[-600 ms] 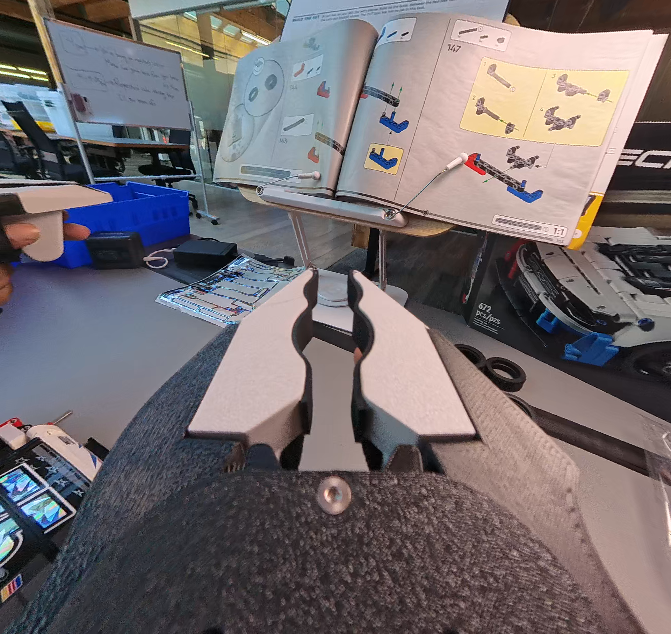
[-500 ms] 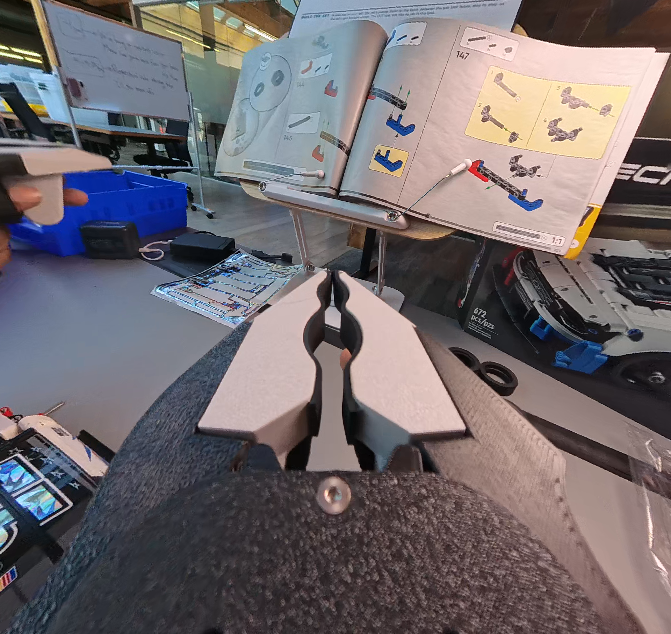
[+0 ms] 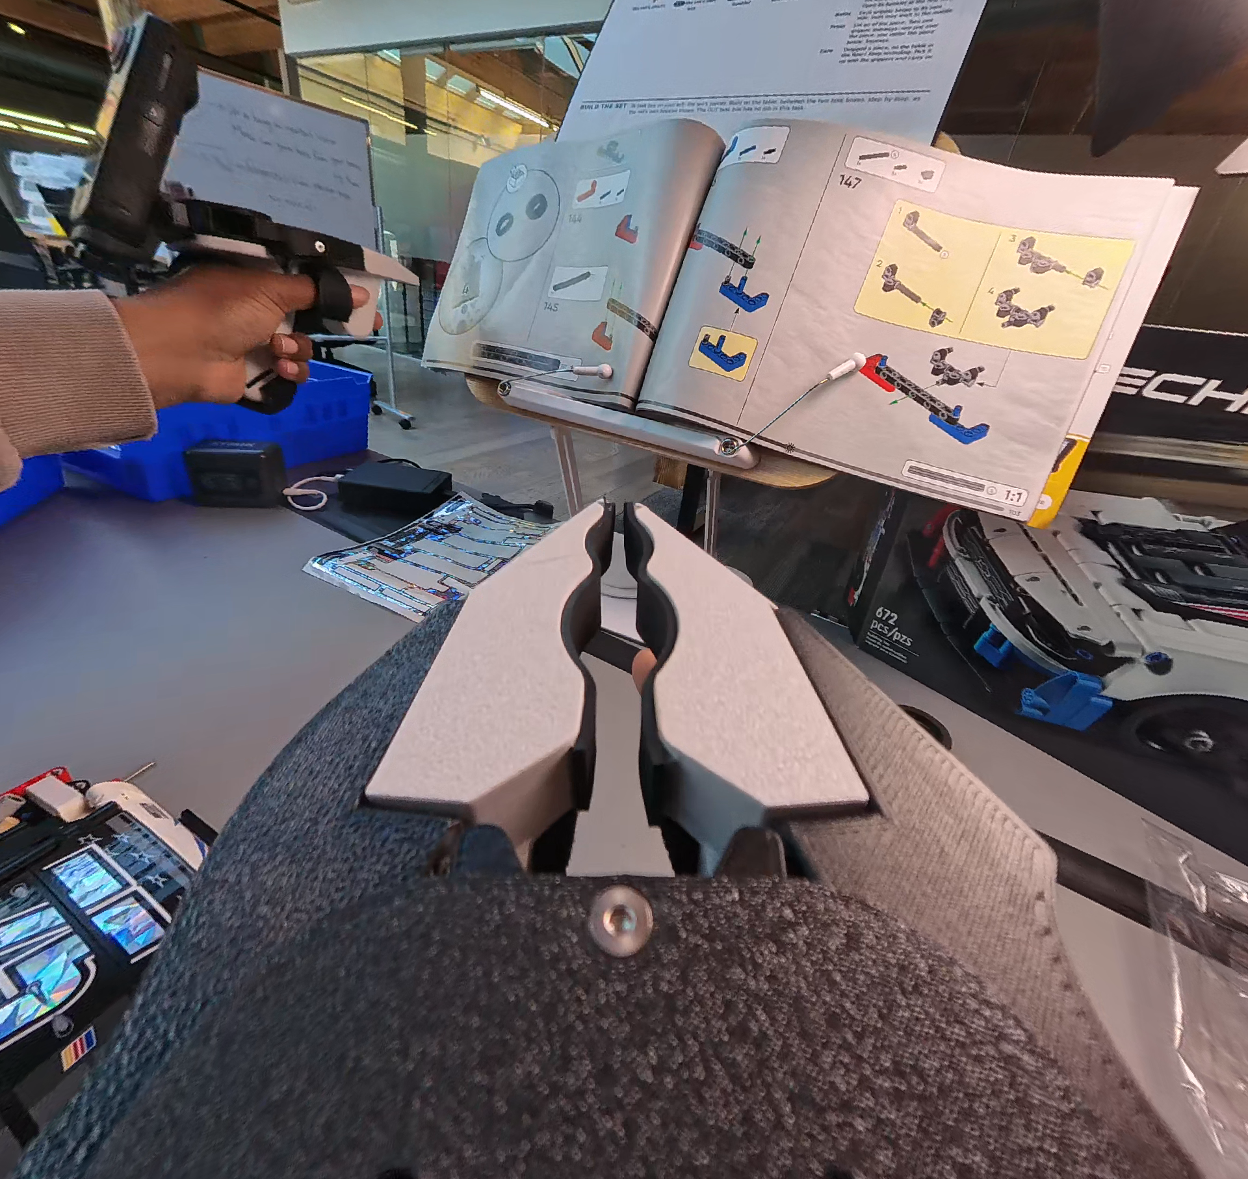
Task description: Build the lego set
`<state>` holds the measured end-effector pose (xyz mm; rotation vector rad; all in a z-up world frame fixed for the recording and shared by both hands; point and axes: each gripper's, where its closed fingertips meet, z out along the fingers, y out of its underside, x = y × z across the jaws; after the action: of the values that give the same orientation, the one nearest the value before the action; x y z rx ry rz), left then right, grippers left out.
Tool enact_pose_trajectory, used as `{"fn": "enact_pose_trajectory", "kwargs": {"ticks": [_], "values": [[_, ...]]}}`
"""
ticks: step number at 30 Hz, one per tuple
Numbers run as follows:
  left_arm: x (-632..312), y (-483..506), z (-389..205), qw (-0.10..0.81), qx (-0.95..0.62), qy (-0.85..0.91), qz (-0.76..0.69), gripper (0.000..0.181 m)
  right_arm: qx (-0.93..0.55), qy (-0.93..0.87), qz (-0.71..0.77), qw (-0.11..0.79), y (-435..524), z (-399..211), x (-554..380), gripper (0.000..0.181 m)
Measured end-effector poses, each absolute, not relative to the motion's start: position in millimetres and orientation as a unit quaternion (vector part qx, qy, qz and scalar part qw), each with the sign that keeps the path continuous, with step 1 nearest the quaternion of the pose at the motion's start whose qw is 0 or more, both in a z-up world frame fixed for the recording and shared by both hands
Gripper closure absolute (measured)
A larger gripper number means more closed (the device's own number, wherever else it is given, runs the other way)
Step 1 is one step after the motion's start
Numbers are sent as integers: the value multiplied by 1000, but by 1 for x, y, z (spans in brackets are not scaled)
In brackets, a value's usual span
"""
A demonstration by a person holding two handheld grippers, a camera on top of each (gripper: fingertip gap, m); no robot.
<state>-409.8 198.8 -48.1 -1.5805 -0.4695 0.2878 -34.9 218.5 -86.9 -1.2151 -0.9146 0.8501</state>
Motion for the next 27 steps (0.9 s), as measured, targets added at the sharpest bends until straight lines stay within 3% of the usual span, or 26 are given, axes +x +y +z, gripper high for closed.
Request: {"fn": "enact_pose_trajectory", "kwargs": {"ticks": [17, 27], "values": [[-395, 216, -44, 654, -719, -166, 168, 181, -533, -402, 377, 642, 218, -85, -34, 181], [-357, 232, 26, 665, -712, -83, 207, 181, -539, -404, 376, 637, 217, -90, -37, 181]]}}
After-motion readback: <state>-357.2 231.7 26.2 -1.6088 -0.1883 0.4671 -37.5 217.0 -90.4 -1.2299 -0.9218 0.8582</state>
